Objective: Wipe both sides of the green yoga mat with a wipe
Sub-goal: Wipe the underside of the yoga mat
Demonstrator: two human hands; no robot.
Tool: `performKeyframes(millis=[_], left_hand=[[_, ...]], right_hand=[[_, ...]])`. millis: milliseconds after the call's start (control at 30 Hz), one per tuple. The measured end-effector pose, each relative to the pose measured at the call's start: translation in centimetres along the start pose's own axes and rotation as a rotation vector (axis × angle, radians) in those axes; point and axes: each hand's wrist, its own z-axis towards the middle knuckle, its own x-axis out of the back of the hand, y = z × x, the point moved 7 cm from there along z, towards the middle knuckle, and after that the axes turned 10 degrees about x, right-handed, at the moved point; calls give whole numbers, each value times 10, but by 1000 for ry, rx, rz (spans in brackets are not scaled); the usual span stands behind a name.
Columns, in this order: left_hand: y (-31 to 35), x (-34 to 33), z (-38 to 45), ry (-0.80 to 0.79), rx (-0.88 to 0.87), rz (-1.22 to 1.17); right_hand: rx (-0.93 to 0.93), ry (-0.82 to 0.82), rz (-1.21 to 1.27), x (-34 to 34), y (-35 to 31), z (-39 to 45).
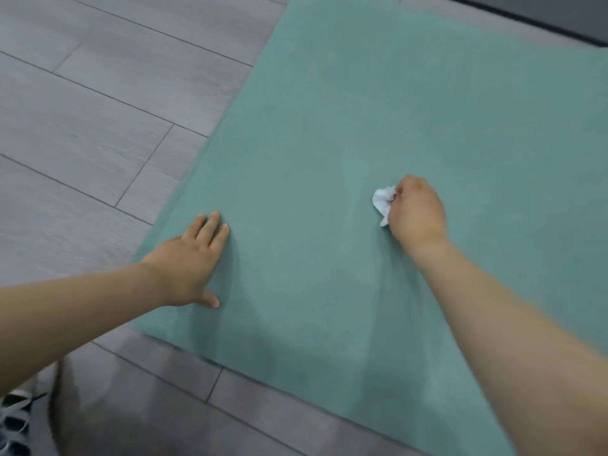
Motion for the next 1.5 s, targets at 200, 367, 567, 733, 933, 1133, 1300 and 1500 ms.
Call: performKeyframes(millis=[200,367,567,733,933,1133,1300,1500], left_hand=[[23,4,-7,84,-214,-88],[32,2,-10,156,-209,-176],[-21,7,12,285,-34,-294],[-72,4,34,116,457,-668],[-113,-8,52,-21,662,-1022],[-98,20,32,-16,568,-973],[-82,23,23,36,452,-982],[-94,27,21,115,359,-975]], right_hand=[[748,-171,103,-37,-119,-164],[1286,-590,-11,-45,-131,-269],[662,-239,-145,-22,-54,-58],[-187,16,46,3,9,-28],[386,-147,92,-31,-84,-193],[584,-375,77,-42,-109,-293],[422,-352,213,-30,-107,-284],[143,-221,310,-8,-103,-210]])
